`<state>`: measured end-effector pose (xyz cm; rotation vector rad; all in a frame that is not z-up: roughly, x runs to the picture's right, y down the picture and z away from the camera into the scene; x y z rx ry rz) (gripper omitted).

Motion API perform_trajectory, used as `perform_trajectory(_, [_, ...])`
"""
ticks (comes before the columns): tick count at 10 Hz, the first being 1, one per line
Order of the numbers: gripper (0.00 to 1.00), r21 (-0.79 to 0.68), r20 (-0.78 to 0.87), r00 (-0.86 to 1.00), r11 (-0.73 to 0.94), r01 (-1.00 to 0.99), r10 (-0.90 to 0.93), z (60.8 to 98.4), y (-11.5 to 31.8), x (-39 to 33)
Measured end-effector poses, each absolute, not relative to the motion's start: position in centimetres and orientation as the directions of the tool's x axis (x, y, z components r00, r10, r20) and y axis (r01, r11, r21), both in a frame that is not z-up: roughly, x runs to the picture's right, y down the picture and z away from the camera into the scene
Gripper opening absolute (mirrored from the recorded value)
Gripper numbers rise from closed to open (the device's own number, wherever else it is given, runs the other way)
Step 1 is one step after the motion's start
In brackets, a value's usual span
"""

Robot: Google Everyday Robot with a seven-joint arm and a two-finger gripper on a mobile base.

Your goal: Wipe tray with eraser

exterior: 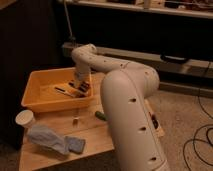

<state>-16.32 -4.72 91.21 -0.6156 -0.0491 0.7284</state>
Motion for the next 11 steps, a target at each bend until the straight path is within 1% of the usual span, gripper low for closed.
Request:
perform_trajectory(3, [0.0, -0.563, -0.124, 0.764, 0.59, -0.579, 0.633, 90.3, -5.4, -20.0])
perform_trajectory(5, [0.0, -0.578, -0.099, 0.767, 0.591, -0.563, 0.634, 89.2, -5.2, -21.2])
perform_trajectory(8, [0.0, -0.631, -0.05, 0.785, 0.59, -0.504, 0.617, 85.8, -2.2, -23.3])
perform_trajectory(11, [0.0, -0.666, -0.036, 0.806, 0.588, -0.46, 0.59, 84.6, 1.2, -22.3])
